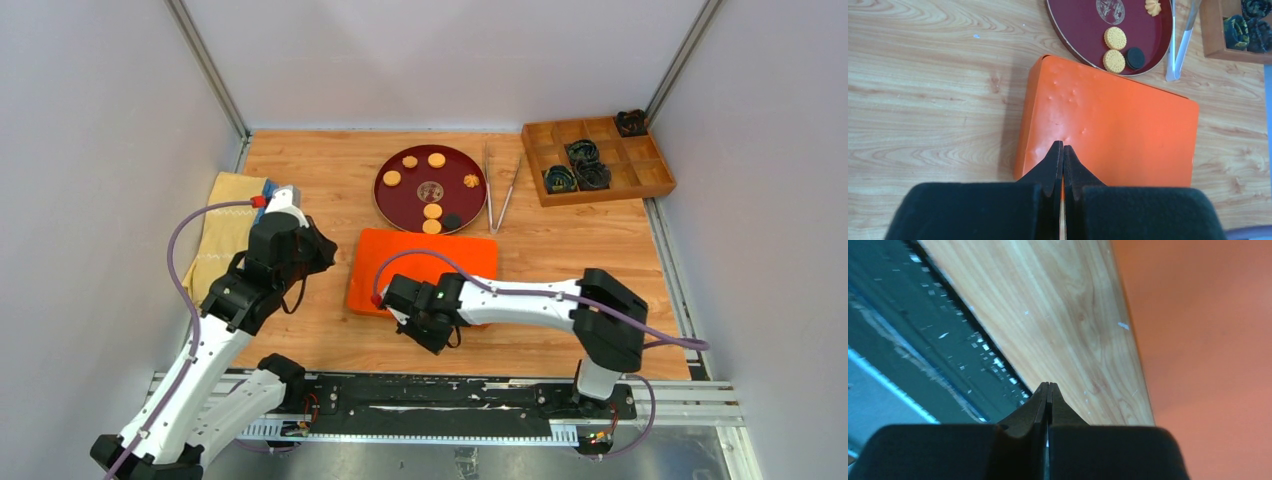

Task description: Pack the cookies

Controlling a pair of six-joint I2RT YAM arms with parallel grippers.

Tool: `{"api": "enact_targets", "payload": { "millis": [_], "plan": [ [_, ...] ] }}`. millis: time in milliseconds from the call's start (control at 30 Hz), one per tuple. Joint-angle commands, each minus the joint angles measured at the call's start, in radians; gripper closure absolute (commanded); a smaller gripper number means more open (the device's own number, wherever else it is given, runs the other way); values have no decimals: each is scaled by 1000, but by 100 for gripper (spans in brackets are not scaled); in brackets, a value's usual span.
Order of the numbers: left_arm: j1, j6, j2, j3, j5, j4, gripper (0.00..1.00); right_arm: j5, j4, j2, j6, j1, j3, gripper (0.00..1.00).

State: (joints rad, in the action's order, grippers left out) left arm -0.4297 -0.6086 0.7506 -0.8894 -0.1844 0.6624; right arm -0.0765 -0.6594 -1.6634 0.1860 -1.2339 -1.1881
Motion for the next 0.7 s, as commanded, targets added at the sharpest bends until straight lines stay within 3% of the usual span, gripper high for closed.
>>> {"api": "enact_targets", "payload": {
  "millis": [0,167,333,667],
  "plan": [
    [-5,18,4,18,-17,-57,100,118,-50,-87,-59,-9,-51,100],
    [-6,28,5,24,-20,-72,100,375,-60,-154,-57,6,-80,100],
    [-6,27,-1,41,-8,-90,100,518,-55,-146,-33,39,-105,100],
    [-6,34,15,93,32,-161,100,452,-42,-65,-20,44,-109,100]
  ]
}}
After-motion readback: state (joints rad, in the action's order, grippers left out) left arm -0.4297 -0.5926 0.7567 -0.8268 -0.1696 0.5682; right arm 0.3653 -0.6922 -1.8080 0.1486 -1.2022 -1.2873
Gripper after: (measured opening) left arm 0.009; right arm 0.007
